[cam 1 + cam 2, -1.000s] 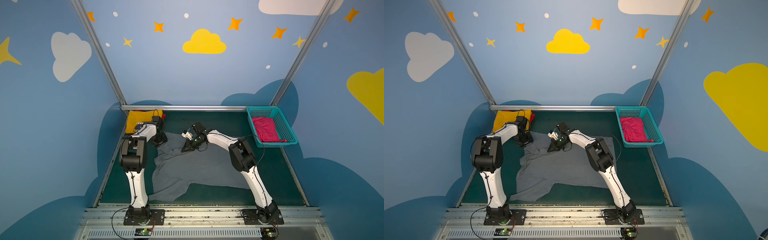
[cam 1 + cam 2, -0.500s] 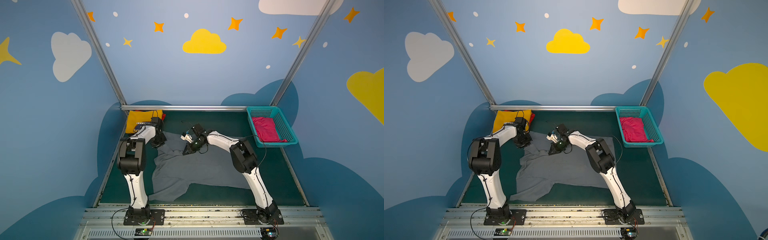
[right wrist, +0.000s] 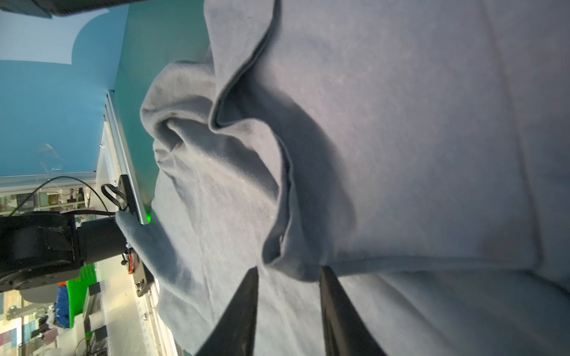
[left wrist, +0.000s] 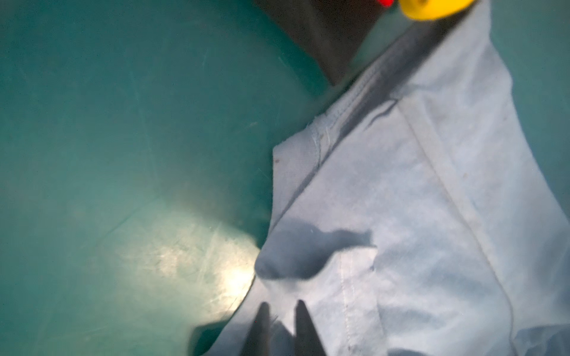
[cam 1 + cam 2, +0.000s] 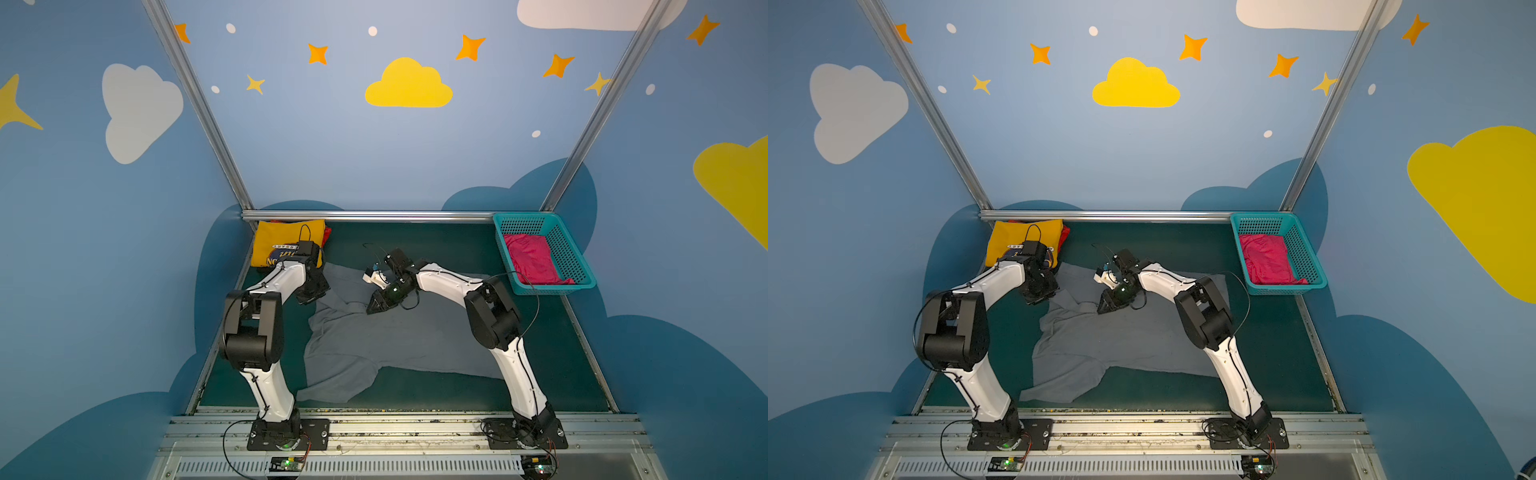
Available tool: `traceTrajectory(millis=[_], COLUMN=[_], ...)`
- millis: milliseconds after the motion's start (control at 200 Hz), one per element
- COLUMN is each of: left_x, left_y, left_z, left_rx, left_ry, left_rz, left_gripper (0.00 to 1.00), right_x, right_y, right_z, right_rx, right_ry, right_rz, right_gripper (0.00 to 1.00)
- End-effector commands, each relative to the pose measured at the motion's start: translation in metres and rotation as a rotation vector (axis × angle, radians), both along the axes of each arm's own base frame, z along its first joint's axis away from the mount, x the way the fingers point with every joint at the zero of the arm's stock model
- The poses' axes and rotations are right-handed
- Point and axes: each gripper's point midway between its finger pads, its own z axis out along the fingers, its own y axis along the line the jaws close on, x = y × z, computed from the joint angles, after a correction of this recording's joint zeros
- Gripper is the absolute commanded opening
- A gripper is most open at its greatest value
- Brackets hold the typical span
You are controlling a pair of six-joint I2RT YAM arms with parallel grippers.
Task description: Fold and stack the t-shirts
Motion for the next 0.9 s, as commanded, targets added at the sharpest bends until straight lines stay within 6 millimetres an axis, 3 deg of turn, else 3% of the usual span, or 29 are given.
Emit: traceTrajectory(millis=[0, 50, 155, 310, 456, 606, 896], left_x=[0.015, 0.023, 0.044, 0.070, 0.082, 0.084, 0.083], left_y=[0.002, 0.000, -0.009, -0.028, -0.049, -0.055, -0.052], left_z=[0.023, 0.027, 0.032, 0.022, 0.003, -0.017, -0.034], left_rx=[0.003, -0.005, -0.041, -0.130, -0.241, -0.283, -0.299], left_ry=[-0.073, -0.083, -0.101, -0.100, -0.065, -0.022, 0.013], left_rz=[0.003, -0.008, -0.046, -0.101, -0.153, -0.168, -0.161], left_gripper=[0.35, 0.42, 0.45, 0.48, 0.39, 0.26, 0.21], right_x=[0.004, 0.010, 0.022, 0.038, 0.052, 0.060, 0.059], right_y=[0.004, 0.006, 0.017, 0.038, 0.056, 0.065, 0.070], right_z=[0.035, 0.041, 0.053, 0.054, 0.036, 0.020, -0.008], right_rx=[0.051, 0.068, 0.122, 0.180, 0.198, 0.214, 0.233], right_ry=[-0.079, -0.090, -0.090, -0.038, 0.048, 0.101, 0.186], right_rz=[0.002, -0.013, -0.043, -0.071, -0.082, -0.089, -0.073], right_gripper=[0.41, 0.43, 0.47, 0.50, 0.33, 0.16, 0.13])
